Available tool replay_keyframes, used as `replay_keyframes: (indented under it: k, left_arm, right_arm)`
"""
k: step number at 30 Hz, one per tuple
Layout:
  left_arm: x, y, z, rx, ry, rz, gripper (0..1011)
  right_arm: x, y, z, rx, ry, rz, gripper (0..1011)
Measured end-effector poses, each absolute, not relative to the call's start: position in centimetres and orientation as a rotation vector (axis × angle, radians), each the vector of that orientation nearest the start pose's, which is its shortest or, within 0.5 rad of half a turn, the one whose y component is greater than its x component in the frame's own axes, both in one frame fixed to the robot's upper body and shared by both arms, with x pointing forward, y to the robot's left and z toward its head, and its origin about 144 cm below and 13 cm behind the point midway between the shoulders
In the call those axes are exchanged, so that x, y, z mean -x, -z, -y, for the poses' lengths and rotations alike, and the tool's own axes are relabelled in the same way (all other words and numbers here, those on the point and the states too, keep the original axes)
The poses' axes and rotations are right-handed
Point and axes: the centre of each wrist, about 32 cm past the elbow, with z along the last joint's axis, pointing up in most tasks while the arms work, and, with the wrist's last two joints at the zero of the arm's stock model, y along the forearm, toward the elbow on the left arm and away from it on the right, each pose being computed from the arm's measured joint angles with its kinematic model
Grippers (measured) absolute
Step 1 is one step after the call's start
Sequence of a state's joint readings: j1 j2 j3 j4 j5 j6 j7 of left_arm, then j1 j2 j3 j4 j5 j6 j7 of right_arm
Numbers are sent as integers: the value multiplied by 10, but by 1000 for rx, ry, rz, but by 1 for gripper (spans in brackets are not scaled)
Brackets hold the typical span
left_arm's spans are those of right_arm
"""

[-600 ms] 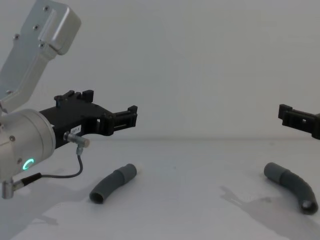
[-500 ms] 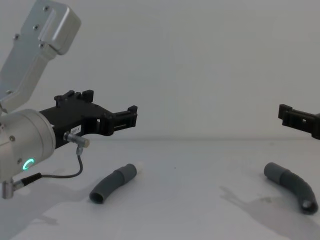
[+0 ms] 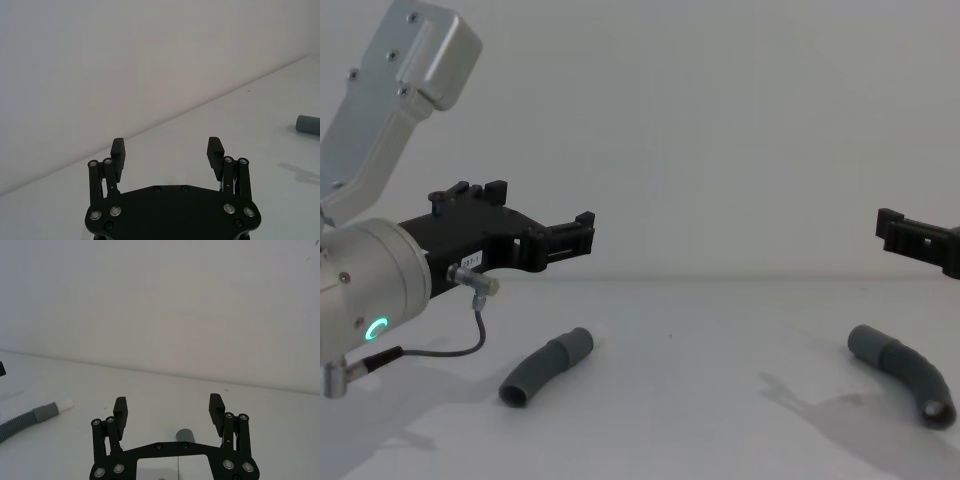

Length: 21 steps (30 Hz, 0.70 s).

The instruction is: Use both hands to pick up one end of the pipe from the table, align the ends, and insert them.

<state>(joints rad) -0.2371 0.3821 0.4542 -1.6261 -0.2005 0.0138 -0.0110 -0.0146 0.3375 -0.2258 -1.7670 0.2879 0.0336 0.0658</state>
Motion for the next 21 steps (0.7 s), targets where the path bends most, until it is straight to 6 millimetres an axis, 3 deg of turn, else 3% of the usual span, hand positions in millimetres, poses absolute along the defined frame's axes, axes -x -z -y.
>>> replay_keyframes:
  k: [21]
  left_arm:
    - [-496,-1211,-201,-83,-1118,224,1001]
  right_arm:
    - [-443,-1189,237,-26,1229,75,1001]
